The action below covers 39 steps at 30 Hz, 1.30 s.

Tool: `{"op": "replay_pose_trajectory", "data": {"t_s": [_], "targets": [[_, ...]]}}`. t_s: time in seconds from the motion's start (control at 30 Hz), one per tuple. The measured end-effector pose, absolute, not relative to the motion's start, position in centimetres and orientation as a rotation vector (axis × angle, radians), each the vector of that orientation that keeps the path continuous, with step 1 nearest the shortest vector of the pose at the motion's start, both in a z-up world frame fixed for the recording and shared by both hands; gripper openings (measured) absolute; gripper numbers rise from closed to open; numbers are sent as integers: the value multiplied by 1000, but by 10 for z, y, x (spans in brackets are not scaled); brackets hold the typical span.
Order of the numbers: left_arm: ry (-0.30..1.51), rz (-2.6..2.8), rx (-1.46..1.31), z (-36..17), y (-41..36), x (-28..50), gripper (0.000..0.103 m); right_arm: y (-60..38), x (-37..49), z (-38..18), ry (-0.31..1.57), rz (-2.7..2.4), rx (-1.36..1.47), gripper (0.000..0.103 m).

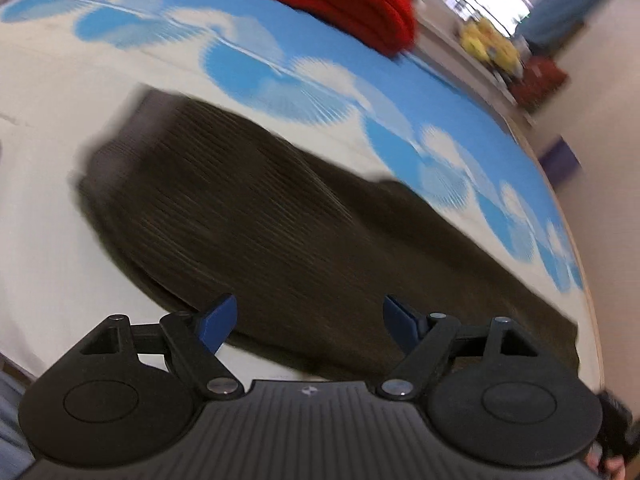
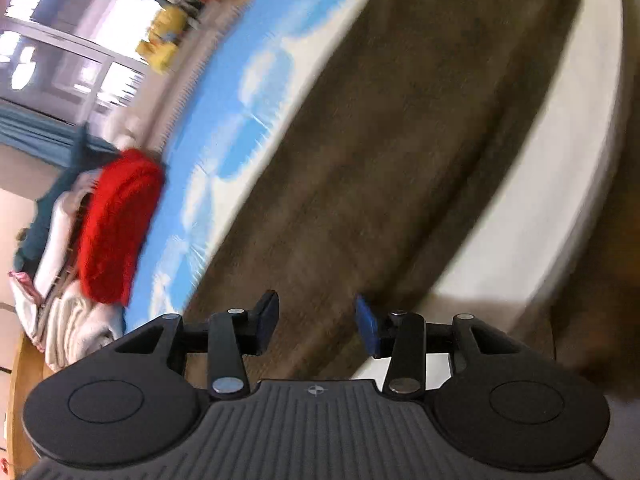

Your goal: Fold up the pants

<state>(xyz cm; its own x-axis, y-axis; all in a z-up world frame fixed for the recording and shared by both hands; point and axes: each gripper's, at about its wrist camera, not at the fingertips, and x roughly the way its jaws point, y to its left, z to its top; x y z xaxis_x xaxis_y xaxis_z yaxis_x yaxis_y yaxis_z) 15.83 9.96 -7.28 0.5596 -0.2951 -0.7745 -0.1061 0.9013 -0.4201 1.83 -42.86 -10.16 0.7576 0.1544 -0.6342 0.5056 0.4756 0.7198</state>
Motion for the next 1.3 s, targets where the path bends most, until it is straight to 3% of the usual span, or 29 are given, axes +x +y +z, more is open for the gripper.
{"op": "replay_pose_trajectory", "data": {"t_s": [0.23,0.5,1.3], "targets": [[1071,-320,-383,-89,-26,152,84,-448,6,-110,704,-353,1147,48],[1113,-372,-374,-104,-95,171,83,-456,9,-113,689,-408,1134,48],[1255,-485,-534,-147,-127,191,83,-472,21,-131,726,-403,1235,46]]}}
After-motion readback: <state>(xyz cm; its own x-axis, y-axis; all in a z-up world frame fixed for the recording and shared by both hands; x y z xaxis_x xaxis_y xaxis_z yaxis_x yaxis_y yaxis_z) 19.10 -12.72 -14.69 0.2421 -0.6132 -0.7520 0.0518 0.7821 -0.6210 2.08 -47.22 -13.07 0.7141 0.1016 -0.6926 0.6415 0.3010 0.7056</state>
